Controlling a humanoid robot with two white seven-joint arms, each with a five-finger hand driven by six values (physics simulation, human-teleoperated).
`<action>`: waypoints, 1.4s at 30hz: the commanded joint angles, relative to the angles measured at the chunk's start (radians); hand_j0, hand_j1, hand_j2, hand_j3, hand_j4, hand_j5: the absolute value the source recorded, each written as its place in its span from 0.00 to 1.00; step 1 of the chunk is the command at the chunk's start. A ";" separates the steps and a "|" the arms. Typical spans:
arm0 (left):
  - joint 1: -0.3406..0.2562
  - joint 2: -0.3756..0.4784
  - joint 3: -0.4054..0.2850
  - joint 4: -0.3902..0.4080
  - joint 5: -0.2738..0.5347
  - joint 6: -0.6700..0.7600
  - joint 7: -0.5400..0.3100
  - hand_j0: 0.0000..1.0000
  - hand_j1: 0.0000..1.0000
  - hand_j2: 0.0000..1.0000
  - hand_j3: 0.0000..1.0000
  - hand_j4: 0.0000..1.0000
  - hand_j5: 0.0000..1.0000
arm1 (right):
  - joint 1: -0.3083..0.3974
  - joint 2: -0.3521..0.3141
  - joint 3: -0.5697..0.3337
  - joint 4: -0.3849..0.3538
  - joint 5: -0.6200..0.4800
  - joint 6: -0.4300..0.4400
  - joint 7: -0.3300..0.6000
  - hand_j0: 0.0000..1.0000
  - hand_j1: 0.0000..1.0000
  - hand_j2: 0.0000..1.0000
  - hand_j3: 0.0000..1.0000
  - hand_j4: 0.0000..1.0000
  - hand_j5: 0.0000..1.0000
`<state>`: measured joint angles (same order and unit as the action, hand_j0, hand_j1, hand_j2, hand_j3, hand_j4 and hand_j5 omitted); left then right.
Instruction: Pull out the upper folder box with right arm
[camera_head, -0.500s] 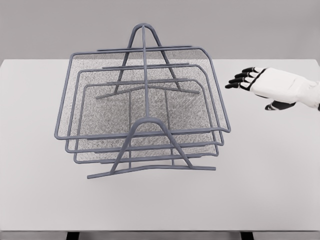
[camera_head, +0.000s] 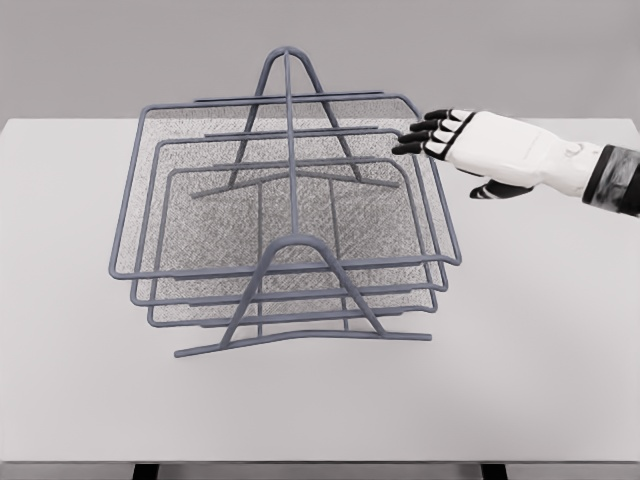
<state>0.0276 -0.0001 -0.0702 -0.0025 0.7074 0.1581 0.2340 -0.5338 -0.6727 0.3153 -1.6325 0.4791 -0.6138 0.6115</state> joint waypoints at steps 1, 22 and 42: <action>0.000 0.000 0.000 0.001 0.000 0.000 0.001 1.00 1.00 1.00 1.00 1.00 1.00 | 0.002 0.001 0.027 -0.004 -0.004 0.003 -0.001 1.00 1.00 1.00 1.00 1.00 1.00; 0.000 0.000 0.000 0.001 0.000 0.000 -0.001 1.00 1.00 1.00 1.00 1.00 1.00 | 0.183 -0.119 -0.180 0.066 -0.005 0.003 -0.001 1.00 1.00 1.00 1.00 1.00 1.00; 0.000 0.000 0.000 0.001 0.000 0.000 -0.001 1.00 1.00 1.00 1.00 1.00 1.00 | 0.249 -0.266 -0.403 0.224 -0.010 0.003 -0.001 1.00 1.00 1.00 1.00 1.00 1.00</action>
<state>0.0276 -0.0001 -0.0702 -0.0024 0.7074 0.1581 0.2339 -0.2960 -0.9255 -0.0681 -1.4325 0.4455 -0.6092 0.6103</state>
